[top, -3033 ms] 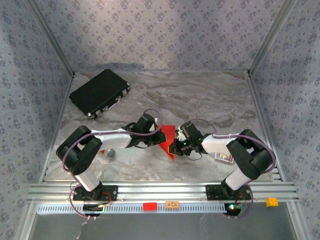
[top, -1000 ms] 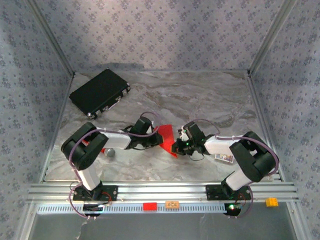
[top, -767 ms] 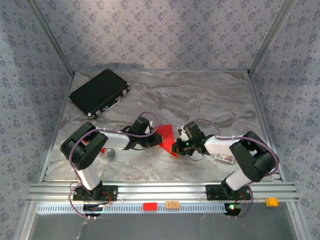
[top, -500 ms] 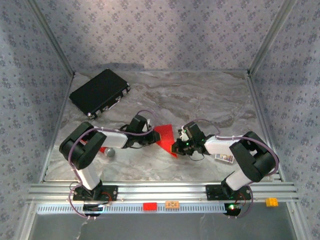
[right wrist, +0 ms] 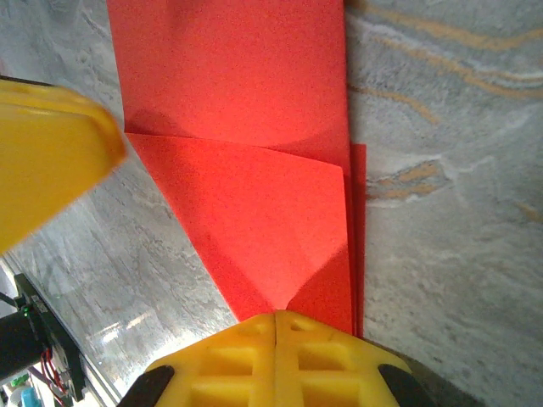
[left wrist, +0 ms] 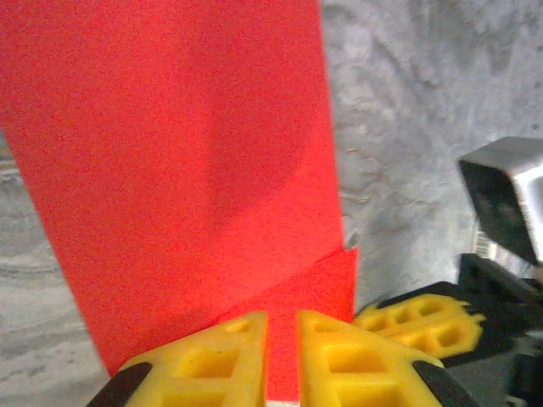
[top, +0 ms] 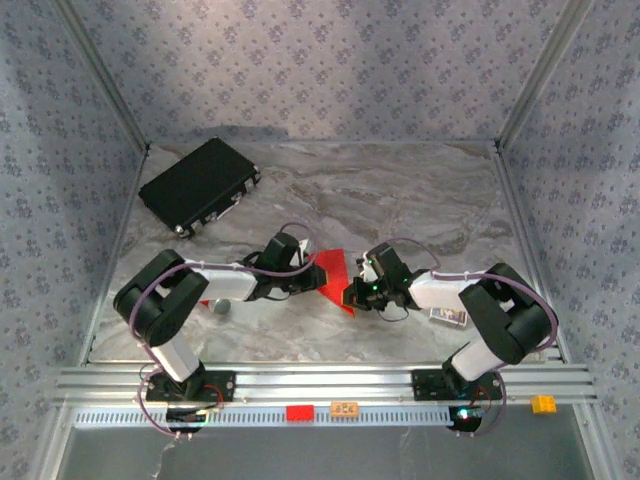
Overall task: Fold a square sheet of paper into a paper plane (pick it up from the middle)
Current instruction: Third fold the triangle at the center of the table.
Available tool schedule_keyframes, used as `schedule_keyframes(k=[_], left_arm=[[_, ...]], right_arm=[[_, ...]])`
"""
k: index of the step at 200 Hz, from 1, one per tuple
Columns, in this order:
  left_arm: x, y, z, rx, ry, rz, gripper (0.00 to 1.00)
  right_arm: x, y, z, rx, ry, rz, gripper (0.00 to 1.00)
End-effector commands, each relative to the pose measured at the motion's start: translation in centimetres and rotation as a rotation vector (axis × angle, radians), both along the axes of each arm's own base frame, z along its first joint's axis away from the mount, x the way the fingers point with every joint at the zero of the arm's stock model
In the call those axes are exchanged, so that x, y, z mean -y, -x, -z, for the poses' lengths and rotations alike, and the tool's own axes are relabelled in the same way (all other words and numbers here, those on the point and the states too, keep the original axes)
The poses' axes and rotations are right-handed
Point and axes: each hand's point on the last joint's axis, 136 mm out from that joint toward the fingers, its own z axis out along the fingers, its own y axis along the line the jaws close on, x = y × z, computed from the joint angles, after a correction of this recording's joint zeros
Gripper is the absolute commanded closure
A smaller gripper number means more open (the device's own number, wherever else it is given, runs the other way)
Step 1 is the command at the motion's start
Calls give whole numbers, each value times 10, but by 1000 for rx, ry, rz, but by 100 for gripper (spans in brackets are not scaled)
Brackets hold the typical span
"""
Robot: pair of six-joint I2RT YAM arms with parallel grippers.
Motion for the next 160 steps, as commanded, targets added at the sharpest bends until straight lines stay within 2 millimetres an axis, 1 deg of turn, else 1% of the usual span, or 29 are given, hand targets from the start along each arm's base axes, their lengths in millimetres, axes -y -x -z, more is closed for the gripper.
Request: schedule_keyframes(k=[1, 20, 36, 55, 69, 80, 92, 108, 116, 127, 144, 160], left_arm=[[1, -2, 13, -23, -26, 5, 87], [-6, 0, 27, -45, -63, -16, 89], [-13, 1, 34, -59, -84, -33, 90], [-17, 2, 36, -63, -93, -32, 90], [-17, 3, 36, -61, -101, -25, 91], [-17, 3, 36, -60, -104, -18, 91], [-16, 2, 36, -61, -107, -14, 91], [-14, 1, 35, -60, -107, -9, 92], [-14, 1, 35, -62, -106, -7, 92], [-14, 2, 36, -64, -106, -6, 92], [-15, 1, 37, -67, -112, -10, 92], [-17, 2, 39, -72, -121, -9, 93]], right_arm=[[21, 15, 20, -74, 97, 16, 100], [15, 12, 11, -53, 65, 12, 100], [9, 5, -4, -17, 37, 2, 99], [1, -2, -24, 35, -2, -20, 98], [-11, -4, -38, 61, -47, -61, 98], [-20, -5, -45, 70, -72, -93, 98], [-30, -3, -48, 68, -86, -130, 98], [-39, -3, -44, 60, -77, -155, 98], [-40, -4, -38, 48, -62, -154, 98], [-40, -4, -28, 26, -43, -150, 98], [-40, 2, -15, -4, -20, -163, 98], [-32, 9, 0, -36, 26, -164, 98]])
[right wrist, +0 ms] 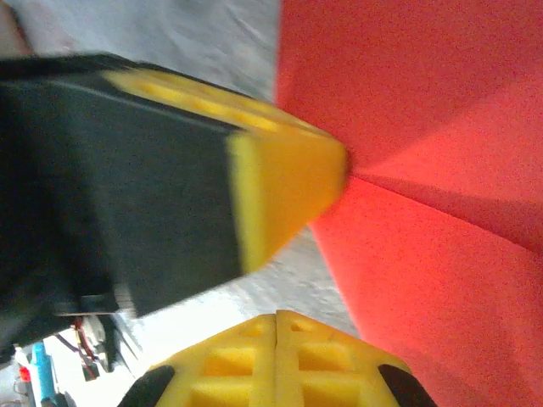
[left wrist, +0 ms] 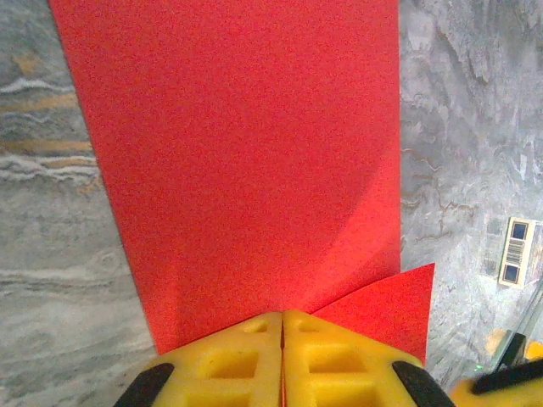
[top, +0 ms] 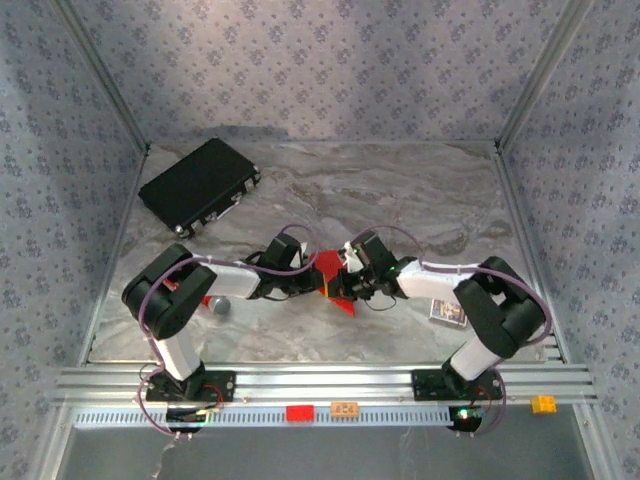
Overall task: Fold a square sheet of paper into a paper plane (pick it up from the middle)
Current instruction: Third fold the triangle at the center of the table.
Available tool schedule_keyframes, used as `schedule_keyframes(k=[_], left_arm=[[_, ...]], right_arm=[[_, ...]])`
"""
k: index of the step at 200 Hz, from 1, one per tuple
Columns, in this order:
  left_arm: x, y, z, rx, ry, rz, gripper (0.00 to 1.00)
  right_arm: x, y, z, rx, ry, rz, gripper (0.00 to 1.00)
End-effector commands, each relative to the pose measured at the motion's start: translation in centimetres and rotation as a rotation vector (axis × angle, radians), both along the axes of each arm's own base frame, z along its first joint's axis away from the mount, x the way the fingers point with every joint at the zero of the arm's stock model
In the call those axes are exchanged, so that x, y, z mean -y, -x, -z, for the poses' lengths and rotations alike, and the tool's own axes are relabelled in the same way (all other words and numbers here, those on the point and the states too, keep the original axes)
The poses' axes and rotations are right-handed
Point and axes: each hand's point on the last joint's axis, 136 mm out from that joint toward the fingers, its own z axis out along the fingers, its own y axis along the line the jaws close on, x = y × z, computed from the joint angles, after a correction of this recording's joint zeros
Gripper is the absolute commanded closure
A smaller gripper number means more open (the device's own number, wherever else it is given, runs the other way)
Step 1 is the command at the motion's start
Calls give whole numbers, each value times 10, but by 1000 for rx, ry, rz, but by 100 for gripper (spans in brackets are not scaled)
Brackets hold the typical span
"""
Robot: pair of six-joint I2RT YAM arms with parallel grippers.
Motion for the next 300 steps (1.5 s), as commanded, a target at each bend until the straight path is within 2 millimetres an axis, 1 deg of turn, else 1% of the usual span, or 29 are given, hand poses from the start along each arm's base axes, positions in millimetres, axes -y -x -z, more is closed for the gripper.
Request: schedule_keyframes(k=[1, 12, 28, 65, 123, 187, 241, 278, 300], left_arm=[[-14, 4, 26, -37, -96, -3, 93], [-15, 2, 26, -37, -102, -7, 93], [-17, 2, 28, -42, -108, -8, 94], [-19, 1, 32, -50, -118, -13, 94], [-21, 2, 38, -65, -130, -16, 95], [-21, 1, 40, -70, -135, -14, 95], [-21, 2, 41, -74, -137, -14, 95], [-20, 1, 40, -71, -131, -14, 95], [-20, 1, 38, -70, -124, -15, 95]], right_arm=[[9, 14, 22, -51, 64, -27, 98], [15, 19, 29, -61, 81, -24, 98], [22, 23, 35, -74, 90, -10, 98], [26, 22, 27, -52, 72, 1, 96], [35, 34, 34, -93, 20, 22, 94], [47, 43, 37, -103, 23, 41, 94], [62, 57, 42, -123, 30, 64, 93], [74, 61, 40, -110, 28, 107, 93], [77, 59, 29, -90, 9, 125, 93]])
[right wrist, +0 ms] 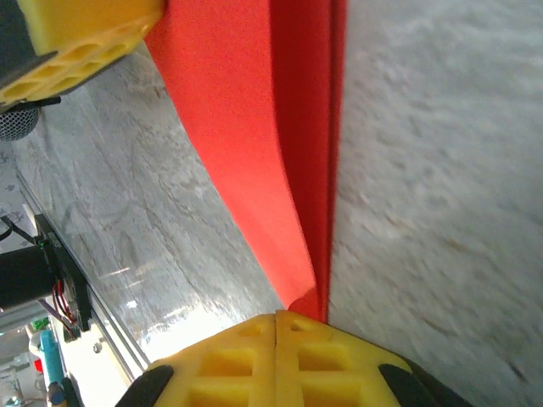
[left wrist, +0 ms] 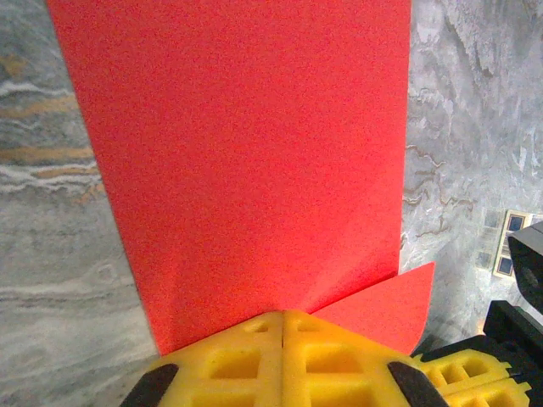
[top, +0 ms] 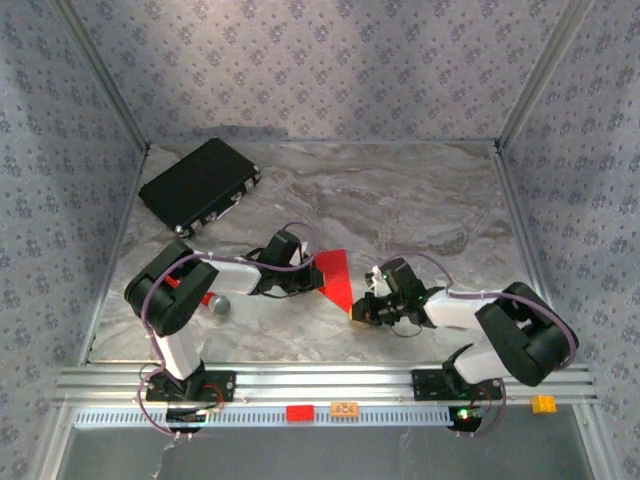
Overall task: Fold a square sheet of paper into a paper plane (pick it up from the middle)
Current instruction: Third fold the triangle at the center of the table.
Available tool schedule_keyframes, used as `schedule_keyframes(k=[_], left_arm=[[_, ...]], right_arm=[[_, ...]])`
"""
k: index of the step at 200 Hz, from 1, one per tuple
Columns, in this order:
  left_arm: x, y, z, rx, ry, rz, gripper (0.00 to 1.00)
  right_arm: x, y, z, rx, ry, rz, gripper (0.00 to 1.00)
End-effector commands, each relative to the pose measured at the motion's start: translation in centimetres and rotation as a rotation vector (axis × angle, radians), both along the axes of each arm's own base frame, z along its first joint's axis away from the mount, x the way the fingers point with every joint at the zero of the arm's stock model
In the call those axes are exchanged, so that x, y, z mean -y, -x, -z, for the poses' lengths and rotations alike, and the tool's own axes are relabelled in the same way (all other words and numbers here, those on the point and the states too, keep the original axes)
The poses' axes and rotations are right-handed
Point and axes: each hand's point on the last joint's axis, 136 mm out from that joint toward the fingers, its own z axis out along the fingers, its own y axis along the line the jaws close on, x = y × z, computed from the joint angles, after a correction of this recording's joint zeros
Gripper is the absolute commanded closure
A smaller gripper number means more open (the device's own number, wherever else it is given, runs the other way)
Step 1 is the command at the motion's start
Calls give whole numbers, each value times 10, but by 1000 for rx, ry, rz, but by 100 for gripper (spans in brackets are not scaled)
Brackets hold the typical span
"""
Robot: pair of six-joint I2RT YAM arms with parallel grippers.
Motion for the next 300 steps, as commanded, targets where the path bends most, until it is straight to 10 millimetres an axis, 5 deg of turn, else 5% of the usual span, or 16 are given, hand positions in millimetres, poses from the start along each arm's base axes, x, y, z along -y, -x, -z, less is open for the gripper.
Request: schedule_keyframes(k=[1, 45, 100, 184, 230, 300], left_arm=[[-20, 2, 35, -26, -128, -34, 95], [-14, -1, 21, -5, -87, -36, 94], [-4, -6, -22, 86, -15, -15, 83], [-41, -7, -57, 248, -71, -103, 64], [-62, -3, -59, 266, -80, -167, 56], [-65, 1, -52, 225, -50, -182, 52]], right_arm=[[17, 12, 8, -63, 60, 42, 93], [24, -7, -21, 41, 93, 95, 87], [29, -40, -39, 147, 154, 209, 59], [23, -71, -81, 594, 263, 279, 49], [25, -66, -69, 493, 292, 234, 53], [-11, -63, -47, 304, 65, 120, 57]])
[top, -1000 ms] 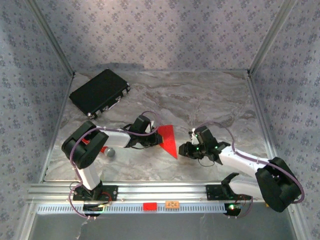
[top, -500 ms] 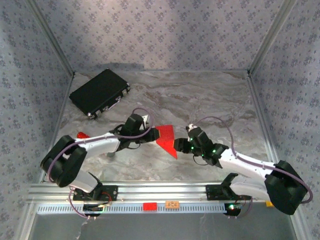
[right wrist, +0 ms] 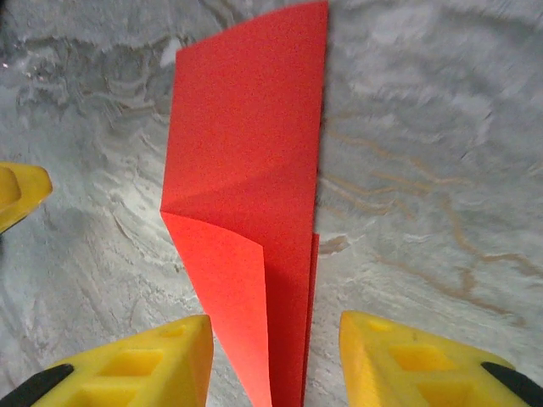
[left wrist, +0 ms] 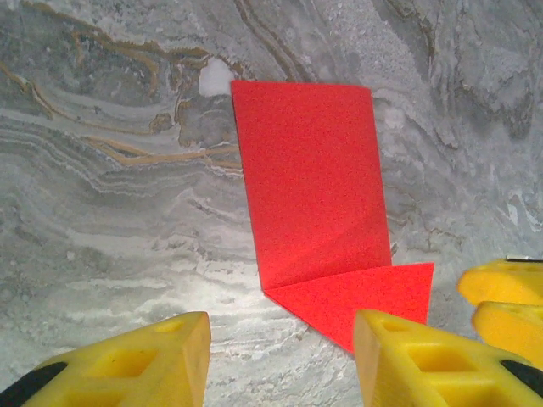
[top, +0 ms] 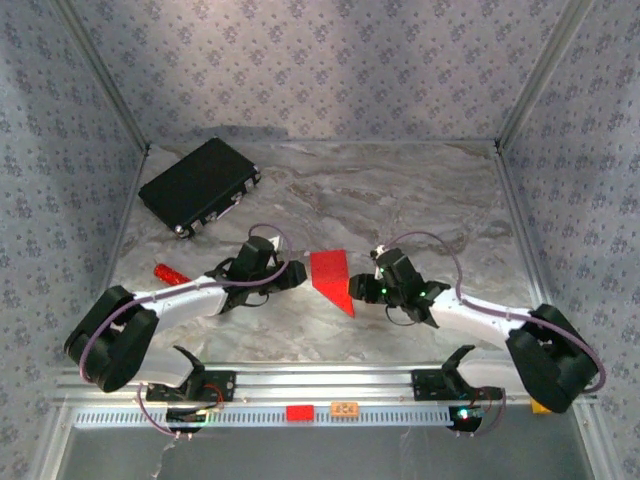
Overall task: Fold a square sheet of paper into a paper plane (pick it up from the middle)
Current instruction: Third fold the triangle at the center of the table, then fourth fold the wing at the center of the table.
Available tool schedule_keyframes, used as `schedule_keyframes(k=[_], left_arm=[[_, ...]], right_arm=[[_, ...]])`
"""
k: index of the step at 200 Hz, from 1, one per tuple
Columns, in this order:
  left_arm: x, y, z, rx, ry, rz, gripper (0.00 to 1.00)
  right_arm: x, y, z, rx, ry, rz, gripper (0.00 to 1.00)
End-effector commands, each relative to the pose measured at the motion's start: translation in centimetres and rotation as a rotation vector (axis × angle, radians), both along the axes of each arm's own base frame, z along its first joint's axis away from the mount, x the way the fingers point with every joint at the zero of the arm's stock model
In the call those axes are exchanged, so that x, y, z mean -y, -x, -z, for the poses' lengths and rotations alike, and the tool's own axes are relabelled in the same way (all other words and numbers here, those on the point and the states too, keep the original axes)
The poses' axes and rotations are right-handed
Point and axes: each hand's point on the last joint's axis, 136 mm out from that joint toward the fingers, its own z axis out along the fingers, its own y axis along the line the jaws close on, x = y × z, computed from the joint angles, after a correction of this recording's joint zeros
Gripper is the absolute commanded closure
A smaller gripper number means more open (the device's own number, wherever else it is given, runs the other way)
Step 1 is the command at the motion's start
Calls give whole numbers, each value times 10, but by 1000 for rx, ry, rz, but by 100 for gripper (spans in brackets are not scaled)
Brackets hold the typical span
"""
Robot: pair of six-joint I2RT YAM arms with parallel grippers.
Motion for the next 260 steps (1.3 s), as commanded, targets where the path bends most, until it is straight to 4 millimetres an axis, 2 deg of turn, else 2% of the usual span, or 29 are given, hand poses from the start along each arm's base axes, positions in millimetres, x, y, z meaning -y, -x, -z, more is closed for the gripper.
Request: schedule_keyframes(k=[1, 33, 56, 101, 135, 192, 230, 260], left_arm=[[0, 2, -1, -5, 26, -7, 52], [1, 2, 1, -17, 30, 1, 51], [4, 2, 2, -30, 47, 11, 51], [18, -3, 1, -71, 126, 53, 49], [35, -13, -6, -121, 254, 91, 44], [49, -26, 0, -171, 307, 96, 38], [56, -32, 7, -196, 345, 88, 38], [61, -34, 6, -203, 372, 90, 43]], right_arm=[[-22, 1, -6, -43, -113, -72, 57], [-30, -3, 0, -65, -142, -102, 64], [-28, -5, 6, -80, -137, -91, 72], [-25, -6, 5, -84, -161, -96, 87], [-22, -7, 0, -71, -192, -83, 90], [-15, -8, -7, -57, -232, -65, 92], [-9, -8, -10, -48, -244, -49, 92], [-7, -8, -8, -53, -240, -44, 92]])
